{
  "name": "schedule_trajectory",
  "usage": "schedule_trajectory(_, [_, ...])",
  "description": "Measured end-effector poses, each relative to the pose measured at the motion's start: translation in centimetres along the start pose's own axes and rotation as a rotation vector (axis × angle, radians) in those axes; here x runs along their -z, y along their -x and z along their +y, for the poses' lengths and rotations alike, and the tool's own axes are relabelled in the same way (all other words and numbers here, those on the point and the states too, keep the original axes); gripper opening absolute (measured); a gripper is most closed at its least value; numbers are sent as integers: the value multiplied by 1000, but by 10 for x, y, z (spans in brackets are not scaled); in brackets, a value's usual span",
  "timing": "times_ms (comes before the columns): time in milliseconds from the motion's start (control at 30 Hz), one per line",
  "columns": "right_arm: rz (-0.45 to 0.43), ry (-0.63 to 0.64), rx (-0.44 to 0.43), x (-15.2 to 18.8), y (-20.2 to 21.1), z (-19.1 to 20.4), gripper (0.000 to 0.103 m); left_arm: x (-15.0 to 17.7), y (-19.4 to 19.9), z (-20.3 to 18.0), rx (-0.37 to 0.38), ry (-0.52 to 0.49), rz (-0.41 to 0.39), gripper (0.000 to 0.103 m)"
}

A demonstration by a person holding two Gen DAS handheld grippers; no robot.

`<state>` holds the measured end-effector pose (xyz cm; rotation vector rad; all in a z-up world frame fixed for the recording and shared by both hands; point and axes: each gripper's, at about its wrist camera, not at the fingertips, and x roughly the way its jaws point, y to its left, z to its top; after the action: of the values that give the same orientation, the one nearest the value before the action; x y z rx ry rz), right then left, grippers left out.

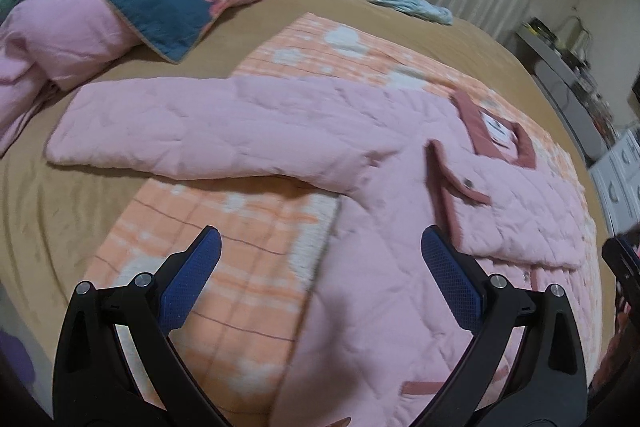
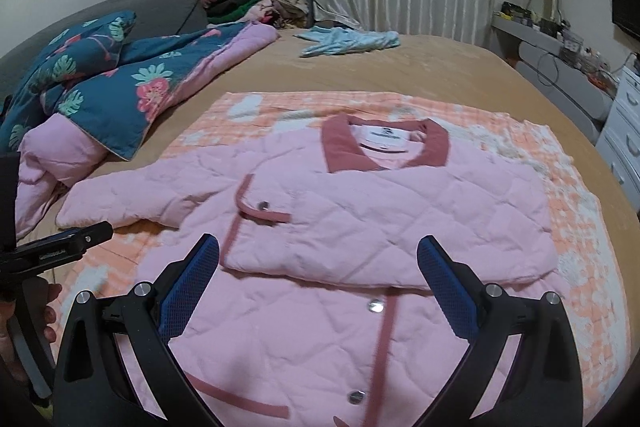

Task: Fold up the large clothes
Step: 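Lower the left tool onto the other sleeve cuff and grasp it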

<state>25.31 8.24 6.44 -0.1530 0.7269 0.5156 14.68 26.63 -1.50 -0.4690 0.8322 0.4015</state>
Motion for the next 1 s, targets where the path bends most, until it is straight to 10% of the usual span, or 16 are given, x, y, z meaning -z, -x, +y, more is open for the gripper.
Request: schedule_trajectory(1000, [86,247,-149,-24,-96,157,99,-16,-53,156,-108,469,2,94])
